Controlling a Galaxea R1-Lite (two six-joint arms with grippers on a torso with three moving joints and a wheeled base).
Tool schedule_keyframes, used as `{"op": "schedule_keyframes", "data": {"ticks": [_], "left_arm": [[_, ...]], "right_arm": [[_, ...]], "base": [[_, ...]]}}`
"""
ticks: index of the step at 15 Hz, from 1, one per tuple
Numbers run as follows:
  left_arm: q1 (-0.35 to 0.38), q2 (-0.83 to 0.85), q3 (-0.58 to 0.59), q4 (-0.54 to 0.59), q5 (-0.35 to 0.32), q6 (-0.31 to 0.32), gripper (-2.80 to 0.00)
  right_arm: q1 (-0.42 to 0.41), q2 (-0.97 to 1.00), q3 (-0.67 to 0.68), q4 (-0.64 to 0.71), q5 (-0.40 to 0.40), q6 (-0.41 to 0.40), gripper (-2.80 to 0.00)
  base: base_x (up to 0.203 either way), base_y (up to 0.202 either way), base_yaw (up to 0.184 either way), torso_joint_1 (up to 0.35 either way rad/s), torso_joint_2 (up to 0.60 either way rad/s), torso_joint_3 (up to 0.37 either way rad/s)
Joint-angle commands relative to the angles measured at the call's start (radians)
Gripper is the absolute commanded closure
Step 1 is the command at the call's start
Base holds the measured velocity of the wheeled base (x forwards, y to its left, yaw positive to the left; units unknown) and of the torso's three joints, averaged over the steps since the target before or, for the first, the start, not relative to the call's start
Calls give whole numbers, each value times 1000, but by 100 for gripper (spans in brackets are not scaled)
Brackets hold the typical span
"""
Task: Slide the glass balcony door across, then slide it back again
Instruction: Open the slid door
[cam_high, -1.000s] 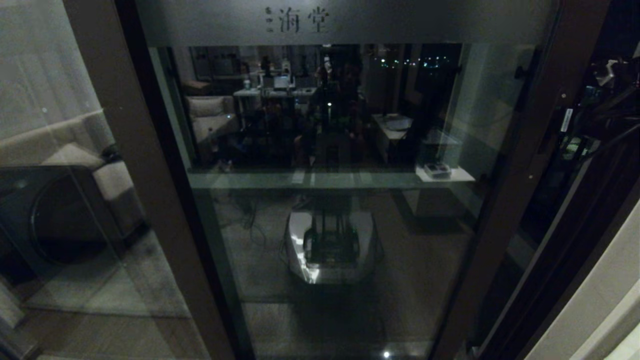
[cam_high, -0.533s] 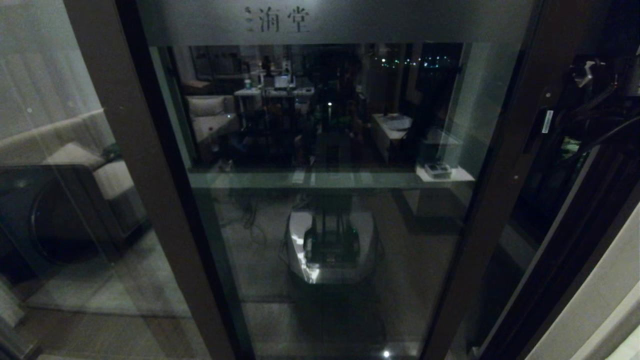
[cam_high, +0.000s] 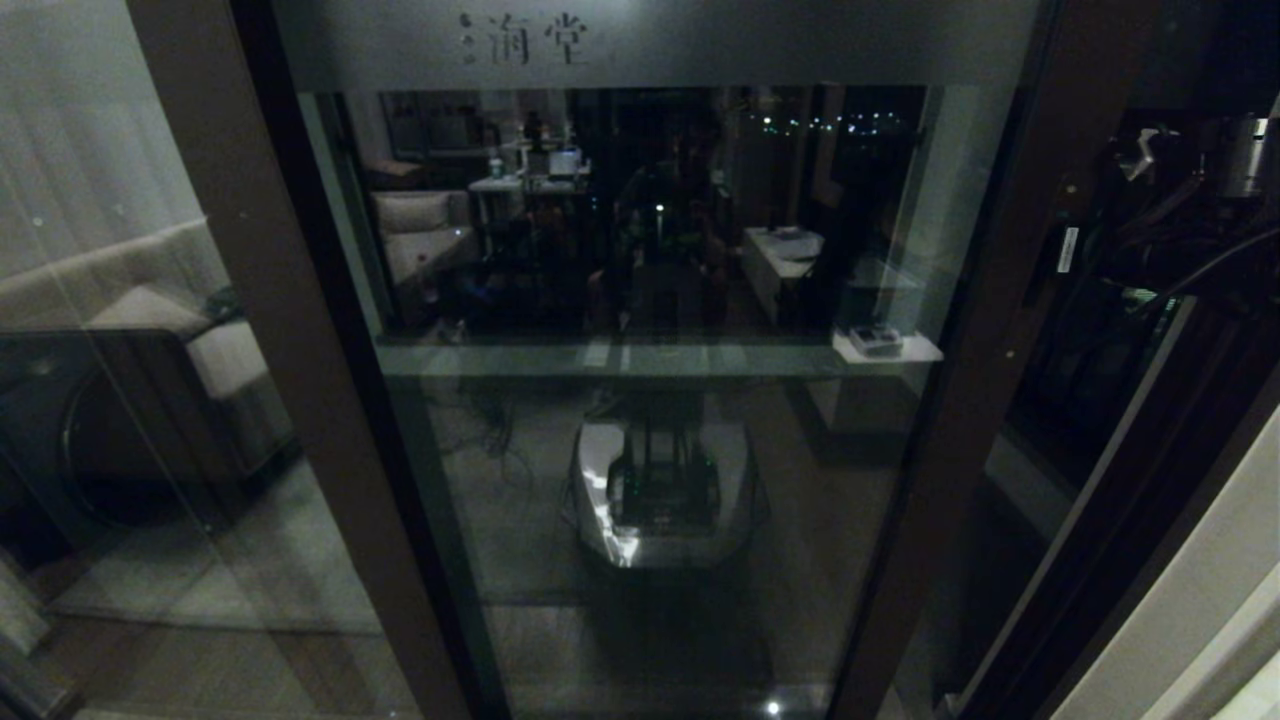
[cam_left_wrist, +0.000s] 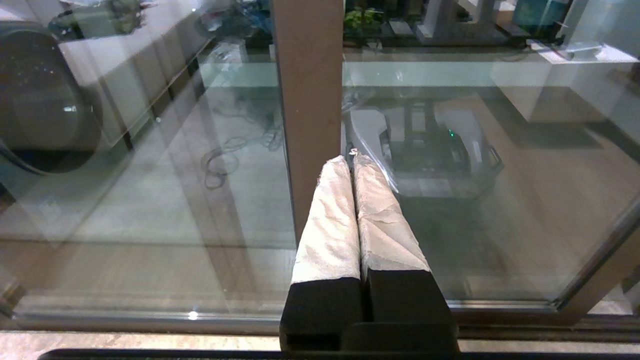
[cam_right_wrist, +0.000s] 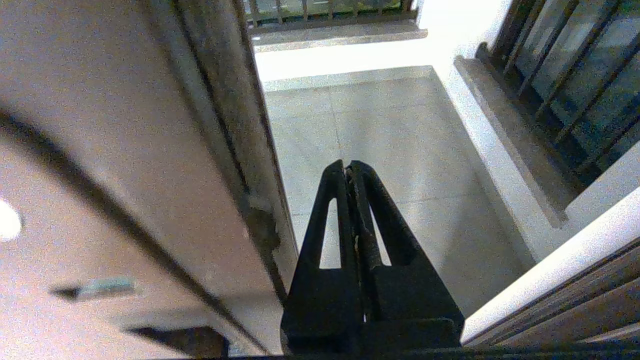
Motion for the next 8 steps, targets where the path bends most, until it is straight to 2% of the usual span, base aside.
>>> {"op": "schedule_keyframes", "data": {"ticks": [1, 3, 5, 8], "left_arm": [[0, 1, 2, 0, 0, 1, 0], [0, 0, 2, 0, 0, 1, 0], [-1, 1, 2, 0, 0, 1, 0], [0, 0, 2, 0, 0, 1, 0]], "right_arm": [[27, -22, 25, -2, 1, 0, 0], [50, -31, 50, -27, -5, -1, 0], [70, -23, 57, -63, -58, -2, 0], [85, -22, 66, -68, -64, -4, 0]], "base": [[0, 0, 0, 0, 0, 0], [0, 0, 0, 0, 0, 0], [0, 0, 0, 0, 0, 0], [0, 0, 0, 0, 0, 0]]}}
